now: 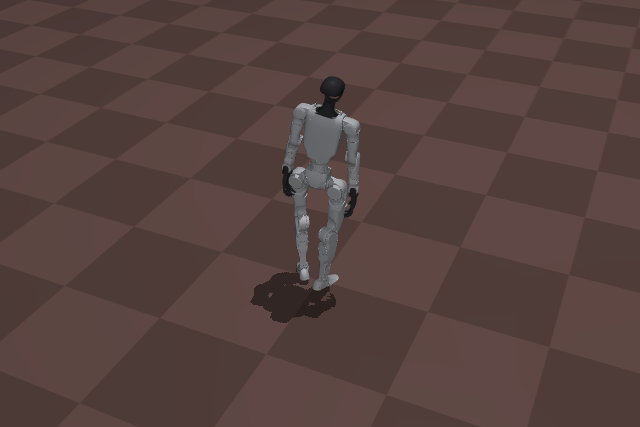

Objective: In place motions

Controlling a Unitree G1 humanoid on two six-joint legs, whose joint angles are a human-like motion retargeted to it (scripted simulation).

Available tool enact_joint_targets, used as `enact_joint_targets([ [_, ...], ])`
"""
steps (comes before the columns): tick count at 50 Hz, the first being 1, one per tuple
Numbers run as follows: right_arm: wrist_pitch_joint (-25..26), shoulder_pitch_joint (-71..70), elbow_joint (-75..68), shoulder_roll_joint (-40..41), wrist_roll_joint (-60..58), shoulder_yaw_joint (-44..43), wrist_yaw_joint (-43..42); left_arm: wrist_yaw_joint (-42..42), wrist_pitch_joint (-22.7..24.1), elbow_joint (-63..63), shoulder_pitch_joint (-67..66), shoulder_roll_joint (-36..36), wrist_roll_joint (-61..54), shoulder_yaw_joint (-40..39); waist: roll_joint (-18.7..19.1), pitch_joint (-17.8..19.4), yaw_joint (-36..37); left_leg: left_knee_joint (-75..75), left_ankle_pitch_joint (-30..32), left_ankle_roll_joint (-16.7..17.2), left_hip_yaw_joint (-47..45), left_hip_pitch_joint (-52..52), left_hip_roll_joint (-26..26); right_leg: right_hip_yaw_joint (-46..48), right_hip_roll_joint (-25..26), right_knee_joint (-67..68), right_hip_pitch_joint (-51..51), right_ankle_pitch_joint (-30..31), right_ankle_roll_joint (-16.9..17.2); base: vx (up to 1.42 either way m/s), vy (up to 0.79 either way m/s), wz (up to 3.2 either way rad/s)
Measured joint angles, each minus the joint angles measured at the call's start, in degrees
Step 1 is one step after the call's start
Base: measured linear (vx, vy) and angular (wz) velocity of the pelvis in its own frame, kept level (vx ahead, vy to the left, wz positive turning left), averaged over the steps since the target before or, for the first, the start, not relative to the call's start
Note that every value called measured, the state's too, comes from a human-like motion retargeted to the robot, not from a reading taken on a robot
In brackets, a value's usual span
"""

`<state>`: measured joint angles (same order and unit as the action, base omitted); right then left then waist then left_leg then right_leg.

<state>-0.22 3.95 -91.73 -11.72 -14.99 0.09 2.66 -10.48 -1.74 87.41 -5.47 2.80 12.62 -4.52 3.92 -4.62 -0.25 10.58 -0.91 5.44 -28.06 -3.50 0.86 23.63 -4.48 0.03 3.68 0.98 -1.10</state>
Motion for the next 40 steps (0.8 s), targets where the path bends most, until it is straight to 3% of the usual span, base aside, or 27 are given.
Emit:
enact_joint_targets([
  [13,-0.29,-2.82,3.48,0.25,0.9,1.85,0.22,-1.72,1.01,-3.21,2.21,0.49,0.42,0.4,0.9,-0.29,-0.55,-3.07,-0.22,-0.76,0.53,-0.45,0.29,0.16,0.03,4.19,-2.37,-1.36,1.02,0.03,0.08,-0.02],
  [18,-1.12,-3.87,5.34,0.82,2.37,3.36,-0.22,-2.26,0.84,-3.48,3.17,2.05,1.14,0.35,1.44,0.19,-1.92,-1.97,-0.16,-0.58,3.99,-3.22,-0.75,-1.26,0.48,9.3,-5.22,-1.4,-0.09,-0.03,-0.01,0.6],
  [22,-1.29,-4.51,4.99,0.96,2.12,4.34,-0.17,-1.98,0.63,-3.78,3.71,2.92,1.32,-0.04,1.38,2.11,-4.03,-1.19,0.89,-0.51,9.82,-4.48,-0.09,-17.08,3.22,11.46,-7.63,0.2,-1.03,-0.02,-0.05,1.35],
  [25,-1.39,-4.21,4.42,0.9,1.28,4.52,-0.2,-1.62,0.74,-3.81,3.59,3.17,0.82,-0.44,1.12,2.23,-5.07,-0.83,2.25,-0.37,14.79,-6.21,1.26,-30.27,5.65,11.52,-8.76,0.83,1.55,-0.02,-0.04,1.6],
  [27,-1.52,-3.65,4.21,0.86,1.22,4.33,-0.28,-1.87,0.74,-3.99,3.61,3.44,0.68,-0.38,0.89,2.3,-5.25,-0.66,3.37,-0.06,18.46,-7.51,2.27,-32.64,5.32,10.77,-8.72,0.81,4.32,-0.01,-0.06,1.74],
  [29,-1.69,-3.21,3.9,0.87,1.7,4.21,-0.21,-2.14,0.71,-4.41,3.89,3.87,0.75,-0.26,0.49,3.28,-4.69,-0.73,4.6,0.38,21.98,-8.1,3.22,-30.51,4.14,10.04,-7.87,-0.01,5.66,-0.03,-0.06,1.66],
  [32,-1.81,-3.14,2.81,0.85,2.57,4.4,0.23,-2.53,0.85,-5.65,4.52,4.66,0.96,-0.17,-1.22,5.75,-1.89,-1.1,6.73,1.04,26.08,-8.4,5.26,-24.93,2.71,8.04,-5.7,-0.82,4.31,-0.14,-0.06,1.41],
  [38,-2.14,-2.88,2.12,-1.21,-0.12,3.84,1.39,-2.57,1.37,-7.3,6.11,4.79,-0.41,1.53,-2.39,8.62,6.17,-2.85,11.93,3.41,31.51,-11.4,7.28,-11.76,-0.22,5.18,-3.61,-1.5,5.12,-0.28,-0.08,1.86],
  [40,-2.35,-2.04,2.58,-2.58,-2.09,3.54,1.25,-2.17,1.35,-6.7,6.53,4.17,-1.19,1.83,-2.63,8.59,7.23,-4.07,11.62,1.6,32.51,-12.5,8.08,-5.48,-1.28,4.55,-2.74,-2.55,5.34,-0.25,-0.03,2.68],
])
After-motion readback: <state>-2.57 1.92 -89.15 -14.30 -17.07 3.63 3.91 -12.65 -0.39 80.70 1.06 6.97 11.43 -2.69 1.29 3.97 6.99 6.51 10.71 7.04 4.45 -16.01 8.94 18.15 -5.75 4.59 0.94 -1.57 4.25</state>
